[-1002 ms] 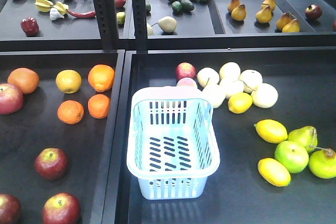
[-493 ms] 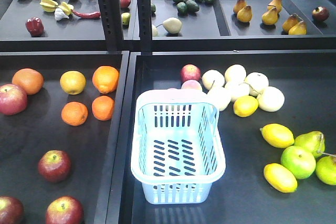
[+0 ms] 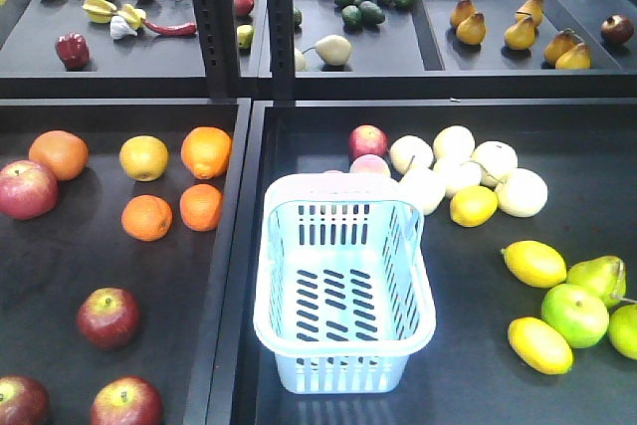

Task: Pick three apples into basket with both arms
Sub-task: 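Drive closer and stop in front of the light-blue basket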

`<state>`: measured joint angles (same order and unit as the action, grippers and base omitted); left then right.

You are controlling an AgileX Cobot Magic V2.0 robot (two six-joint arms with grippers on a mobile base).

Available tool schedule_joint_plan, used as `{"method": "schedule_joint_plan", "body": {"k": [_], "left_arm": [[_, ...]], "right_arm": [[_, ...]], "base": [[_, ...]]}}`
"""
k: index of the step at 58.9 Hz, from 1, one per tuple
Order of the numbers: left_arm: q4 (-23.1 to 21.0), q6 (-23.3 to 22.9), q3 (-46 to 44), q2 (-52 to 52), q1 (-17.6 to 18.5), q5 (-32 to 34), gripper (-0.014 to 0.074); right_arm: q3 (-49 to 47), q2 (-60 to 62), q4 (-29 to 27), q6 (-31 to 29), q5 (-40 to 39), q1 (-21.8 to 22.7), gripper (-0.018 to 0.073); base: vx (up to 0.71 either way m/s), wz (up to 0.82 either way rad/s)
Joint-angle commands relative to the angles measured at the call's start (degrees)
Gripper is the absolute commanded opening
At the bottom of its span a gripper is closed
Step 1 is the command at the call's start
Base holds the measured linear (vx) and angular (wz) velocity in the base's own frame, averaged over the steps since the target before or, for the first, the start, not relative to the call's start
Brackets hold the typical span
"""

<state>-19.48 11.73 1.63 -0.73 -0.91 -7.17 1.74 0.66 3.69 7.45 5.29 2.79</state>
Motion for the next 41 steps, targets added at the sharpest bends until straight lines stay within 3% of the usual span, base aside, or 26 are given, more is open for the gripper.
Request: {"method": "schedule_joint_plan", "body": {"k": [1,41], "left_arm": [[-0.3,-0.6,-1.4,-0.7,-0.1,4.3,-0.0006],[-0.3,-0.6,-1.4,-0.7,-0.1,4.3,-0.0006]], "right_arm": [[0.6,0.7,0.5,-0.5,-4.2,0.2,-0.0009],[0.6,0.7,0.5,-0.5,-4.2,0.2,-0.0009]], "base": [[0.02,0.03],[0.01,0.01]]}}
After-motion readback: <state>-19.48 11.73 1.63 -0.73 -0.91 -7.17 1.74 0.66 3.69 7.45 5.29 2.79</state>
